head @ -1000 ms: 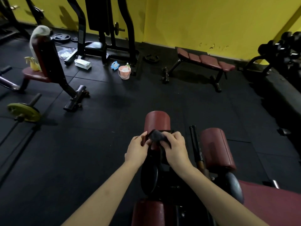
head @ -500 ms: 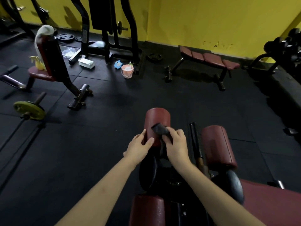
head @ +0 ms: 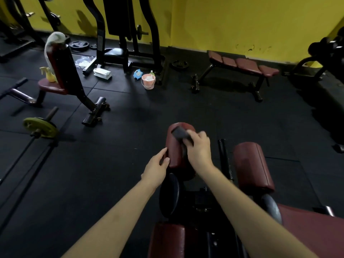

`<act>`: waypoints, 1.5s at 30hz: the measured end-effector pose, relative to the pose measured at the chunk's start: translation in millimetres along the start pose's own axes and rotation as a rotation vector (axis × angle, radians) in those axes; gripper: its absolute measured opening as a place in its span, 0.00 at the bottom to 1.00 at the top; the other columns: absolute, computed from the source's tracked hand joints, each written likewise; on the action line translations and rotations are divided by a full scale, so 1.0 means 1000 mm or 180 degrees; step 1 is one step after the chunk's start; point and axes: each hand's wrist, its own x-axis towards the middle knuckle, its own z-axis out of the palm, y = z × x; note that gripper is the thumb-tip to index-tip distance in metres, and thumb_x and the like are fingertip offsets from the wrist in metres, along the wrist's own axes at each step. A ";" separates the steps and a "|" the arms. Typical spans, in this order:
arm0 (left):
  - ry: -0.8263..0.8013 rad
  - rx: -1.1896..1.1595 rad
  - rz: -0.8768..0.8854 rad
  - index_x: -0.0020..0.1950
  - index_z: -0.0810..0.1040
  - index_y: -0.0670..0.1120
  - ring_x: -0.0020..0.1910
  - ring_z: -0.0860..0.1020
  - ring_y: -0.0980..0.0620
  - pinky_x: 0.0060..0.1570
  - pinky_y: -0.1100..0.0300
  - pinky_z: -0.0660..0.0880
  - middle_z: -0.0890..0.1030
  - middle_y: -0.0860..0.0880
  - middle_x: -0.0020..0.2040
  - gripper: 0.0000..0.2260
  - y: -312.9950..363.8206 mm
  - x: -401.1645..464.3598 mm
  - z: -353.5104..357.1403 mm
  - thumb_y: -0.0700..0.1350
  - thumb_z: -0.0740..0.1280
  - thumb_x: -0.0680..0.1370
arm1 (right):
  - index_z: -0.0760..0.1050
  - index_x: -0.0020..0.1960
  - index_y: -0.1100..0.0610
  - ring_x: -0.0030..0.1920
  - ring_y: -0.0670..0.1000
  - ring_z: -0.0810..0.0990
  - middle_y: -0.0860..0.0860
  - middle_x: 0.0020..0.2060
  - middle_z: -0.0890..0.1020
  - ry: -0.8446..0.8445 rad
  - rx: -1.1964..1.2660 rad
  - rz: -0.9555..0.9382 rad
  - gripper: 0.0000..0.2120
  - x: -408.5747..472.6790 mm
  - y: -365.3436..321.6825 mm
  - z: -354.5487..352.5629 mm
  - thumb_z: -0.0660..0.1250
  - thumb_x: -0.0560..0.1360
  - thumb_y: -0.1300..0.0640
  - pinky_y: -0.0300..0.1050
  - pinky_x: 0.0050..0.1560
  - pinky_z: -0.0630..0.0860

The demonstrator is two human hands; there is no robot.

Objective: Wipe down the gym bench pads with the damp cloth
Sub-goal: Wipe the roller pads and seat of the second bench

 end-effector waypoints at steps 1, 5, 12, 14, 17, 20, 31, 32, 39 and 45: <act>-0.0020 -0.0055 0.0019 0.72 0.67 0.73 0.66 0.77 0.57 0.71 0.44 0.71 0.78 0.61 0.69 0.23 0.000 -0.001 0.001 0.66 0.61 0.76 | 0.78 0.65 0.49 0.55 0.54 0.72 0.49 0.51 0.70 0.0041 -0.0005 -0.0060 0.13 -0.025 0.002 -0.002 0.67 0.82 0.54 0.50 0.58 0.75; -0.0313 -0.0247 0.0040 0.76 0.68 0.64 0.63 0.80 0.58 0.67 0.51 0.77 0.81 0.59 0.66 0.33 0.007 -0.003 -0.001 0.69 0.67 0.72 | 0.78 0.65 0.48 0.53 0.52 0.70 0.48 0.49 0.70 -0.0056 -0.0004 -0.0230 0.12 -0.069 0.005 -0.009 0.66 0.82 0.54 0.44 0.57 0.72; -0.0351 -0.0117 0.0042 0.80 0.64 0.54 0.56 0.75 0.69 0.51 0.79 0.70 0.76 0.59 0.65 0.22 0.006 -0.001 -0.006 0.46 0.63 0.86 | 0.75 0.69 0.52 0.58 0.57 0.69 0.55 0.56 0.72 0.0094 0.0104 0.0288 0.15 0.062 0.002 0.010 0.61 0.84 0.51 0.58 0.64 0.72; -0.0344 -0.0141 -0.0005 0.79 0.66 0.52 0.56 0.75 0.69 0.48 0.80 0.70 0.77 0.56 0.67 0.21 0.004 0.000 -0.009 0.45 0.62 0.86 | 0.74 0.69 0.51 0.59 0.56 0.68 0.55 0.57 0.71 -0.0005 -0.0028 0.0191 0.15 0.065 -0.003 0.011 0.61 0.84 0.50 0.56 0.63 0.72; -0.0238 -0.0149 -0.0008 0.77 0.70 0.55 0.64 0.77 0.61 0.59 0.72 0.70 0.79 0.57 0.67 0.19 0.006 0.000 -0.011 0.48 0.63 0.85 | 0.76 0.69 0.51 0.59 0.55 0.70 0.53 0.56 0.71 -0.0030 -0.0023 0.0073 0.16 0.026 -0.004 0.005 0.64 0.83 0.52 0.53 0.62 0.73; -0.0325 -0.0158 -0.0033 0.77 0.70 0.60 0.63 0.79 0.58 0.66 0.59 0.74 0.81 0.58 0.66 0.26 0.010 -0.003 -0.005 0.62 0.66 0.79 | 0.78 0.65 0.48 0.55 0.54 0.72 0.47 0.50 0.70 -0.0001 0.0069 -0.0004 0.13 -0.040 0.004 -0.004 0.67 0.82 0.54 0.48 0.59 0.74; -0.0288 -0.0179 -0.0164 0.80 0.65 0.55 0.64 0.78 0.56 0.70 0.54 0.73 0.78 0.54 0.70 0.25 0.013 -0.006 -0.005 0.54 0.64 0.84 | 0.74 0.69 0.51 0.58 0.56 0.72 0.53 0.56 0.72 0.0135 0.0007 0.0292 0.15 0.058 0.007 0.011 0.61 0.84 0.50 0.56 0.62 0.75; -0.0240 -0.0165 -0.0175 0.80 0.65 0.56 0.65 0.78 0.55 0.70 0.53 0.73 0.77 0.54 0.71 0.24 0.014 -0.006 -0.005 0.54 0.64 0.84 | 0.74 0.69 0.50 0.58 0.56 0.71 0.53 0.57 0.72 0.0108 -0.0045 0.0299 0.15 0.057 0.002 0.010 0.61 0.84 0.50 0.56 0.62 0.75; -0.0072 0.0239 -0.0131 0.69 0.68 0.76 0.60 0.81 0.54 0.66 0.40 0.73 0.82 0.62 0.60 0.29 0.001 0.007 0.005 0.75 0.60 0.67 | 0.78 0.65 0.46 0.55 0.53 0.73 0.47 0.50 0.70 -0.0147 -0.0004 -0.0015 0.13 -0.060 0.000 -0.009 0.66 0.81 0.53 0.46 0.58 0.73; -0.0123 -0.0153 -0.0005 0.74 0.72 0.64 0.60 0.81 0.57 0.67 0.49 0.76 0.83 0.60 0.61 0.23 -0.004 0.009 0.002 0.57 0.65 0.78 | 0.77 0.68 0.52 0.58 0.56 0.69 0.53 0.55 0.72 0.0032 -0.0107 -0.0080 0.15 0.012 -0.006 0.007 0.64 0.83 0.54 0.50 0.63 0.70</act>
